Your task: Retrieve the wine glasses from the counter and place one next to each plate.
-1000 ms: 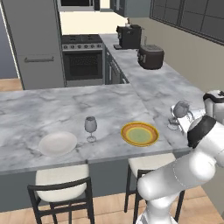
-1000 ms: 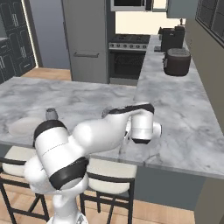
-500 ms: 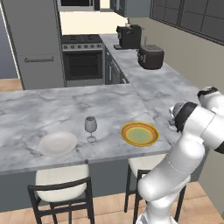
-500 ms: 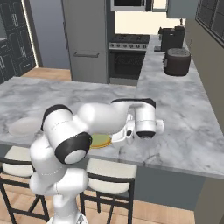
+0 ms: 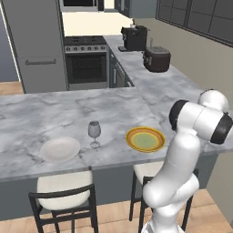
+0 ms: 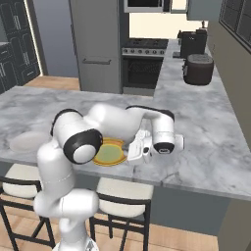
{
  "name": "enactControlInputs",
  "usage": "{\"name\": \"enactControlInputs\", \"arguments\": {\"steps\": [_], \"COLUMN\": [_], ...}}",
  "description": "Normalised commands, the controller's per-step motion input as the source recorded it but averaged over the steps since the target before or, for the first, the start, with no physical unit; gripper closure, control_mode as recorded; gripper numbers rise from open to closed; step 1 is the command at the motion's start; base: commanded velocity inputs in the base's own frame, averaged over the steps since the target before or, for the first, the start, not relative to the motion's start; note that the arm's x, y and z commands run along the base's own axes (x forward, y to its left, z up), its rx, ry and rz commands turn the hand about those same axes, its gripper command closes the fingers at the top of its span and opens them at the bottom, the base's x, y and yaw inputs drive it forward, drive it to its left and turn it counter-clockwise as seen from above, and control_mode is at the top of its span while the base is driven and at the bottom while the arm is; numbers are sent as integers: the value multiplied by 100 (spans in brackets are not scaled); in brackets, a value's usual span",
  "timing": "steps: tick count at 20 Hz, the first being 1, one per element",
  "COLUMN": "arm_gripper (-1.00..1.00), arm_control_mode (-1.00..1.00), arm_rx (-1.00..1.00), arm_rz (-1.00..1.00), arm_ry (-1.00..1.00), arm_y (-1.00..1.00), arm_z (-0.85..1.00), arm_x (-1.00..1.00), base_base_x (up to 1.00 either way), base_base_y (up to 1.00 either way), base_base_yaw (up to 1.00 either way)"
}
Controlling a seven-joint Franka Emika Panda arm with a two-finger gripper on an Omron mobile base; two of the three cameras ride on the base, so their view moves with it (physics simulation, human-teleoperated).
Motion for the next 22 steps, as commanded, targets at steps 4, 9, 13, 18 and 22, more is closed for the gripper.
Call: {"name": "enactControlInputs", "arguments": {"steps": [4, 9, 13, 18, 22], "arm_gripper": [100, 100, 100, 100, 100], "arm_control_mode": [-100, -100, -100, -100, -100], "arm_rx": [-3, -4, -3, -4, -1], "arm_rz": [-4, -3, -1, 0, 0], "arm_ry": [11, 10, 4, -1, 0], "arm_y": [0, 0, 0, 0, 0], "arm_z": [-31, -33, -31, -27, -28], "arm_x": [28, 32, 32, 26, 30], "base_base_x": [0, 0, 0, 0, 0], "base_base_y": [0, 0, 0, 0, 0], "base_base_yaw": [0, 0, 0, 0, 0]}}
